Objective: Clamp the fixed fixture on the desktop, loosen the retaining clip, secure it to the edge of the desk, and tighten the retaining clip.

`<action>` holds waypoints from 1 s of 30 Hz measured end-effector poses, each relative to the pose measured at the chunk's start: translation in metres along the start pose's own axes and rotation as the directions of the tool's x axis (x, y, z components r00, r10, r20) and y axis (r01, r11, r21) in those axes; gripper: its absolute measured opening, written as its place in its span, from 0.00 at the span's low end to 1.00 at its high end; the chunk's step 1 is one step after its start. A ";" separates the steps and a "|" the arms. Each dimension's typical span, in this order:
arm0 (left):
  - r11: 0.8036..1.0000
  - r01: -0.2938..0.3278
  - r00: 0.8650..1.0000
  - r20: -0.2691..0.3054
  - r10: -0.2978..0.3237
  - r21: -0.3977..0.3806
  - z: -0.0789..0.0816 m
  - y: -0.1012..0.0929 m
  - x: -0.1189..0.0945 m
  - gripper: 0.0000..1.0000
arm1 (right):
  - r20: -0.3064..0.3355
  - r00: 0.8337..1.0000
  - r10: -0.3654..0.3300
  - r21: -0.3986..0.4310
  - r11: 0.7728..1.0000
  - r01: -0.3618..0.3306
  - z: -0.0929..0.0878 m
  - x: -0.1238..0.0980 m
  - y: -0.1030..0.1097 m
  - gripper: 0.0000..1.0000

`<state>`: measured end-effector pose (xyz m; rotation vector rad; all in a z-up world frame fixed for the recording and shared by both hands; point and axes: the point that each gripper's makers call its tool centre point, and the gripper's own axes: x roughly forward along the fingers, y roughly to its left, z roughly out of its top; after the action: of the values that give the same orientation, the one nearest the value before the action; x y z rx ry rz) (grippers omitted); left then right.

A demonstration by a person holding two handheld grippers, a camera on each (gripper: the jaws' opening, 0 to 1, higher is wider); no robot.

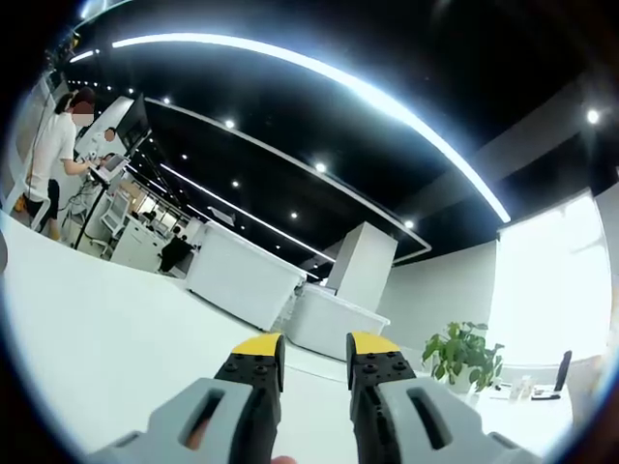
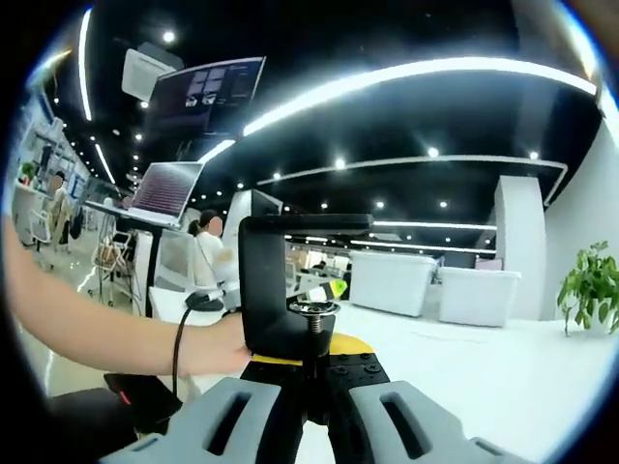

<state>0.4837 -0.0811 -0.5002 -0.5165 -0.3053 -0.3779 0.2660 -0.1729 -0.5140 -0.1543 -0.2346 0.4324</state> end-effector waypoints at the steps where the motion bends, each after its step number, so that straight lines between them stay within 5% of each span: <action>1: 1.000 0.001 1.000 -0.001 -0.001 0.002 0.000 0.000 0.000 0.27 | -0.001 1.000 0.003 0.007 1.000 -0.003 -0.001 -0.001 0.001 0.03; 30: 0.999 0.012 0.999 -0.034 -0.010 0.045 -0.008 -0.004 0.002 0.27 | 0.006 0.999 0.035 0.097 0.995 -0.036 -0.025 -0.035 0.033 0.03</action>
<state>0.4849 -0.0895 -0.5045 -0.4639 -0.2839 -0.3892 0.2283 -0.1607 -0.5508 -0.0623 -0.2148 0.4784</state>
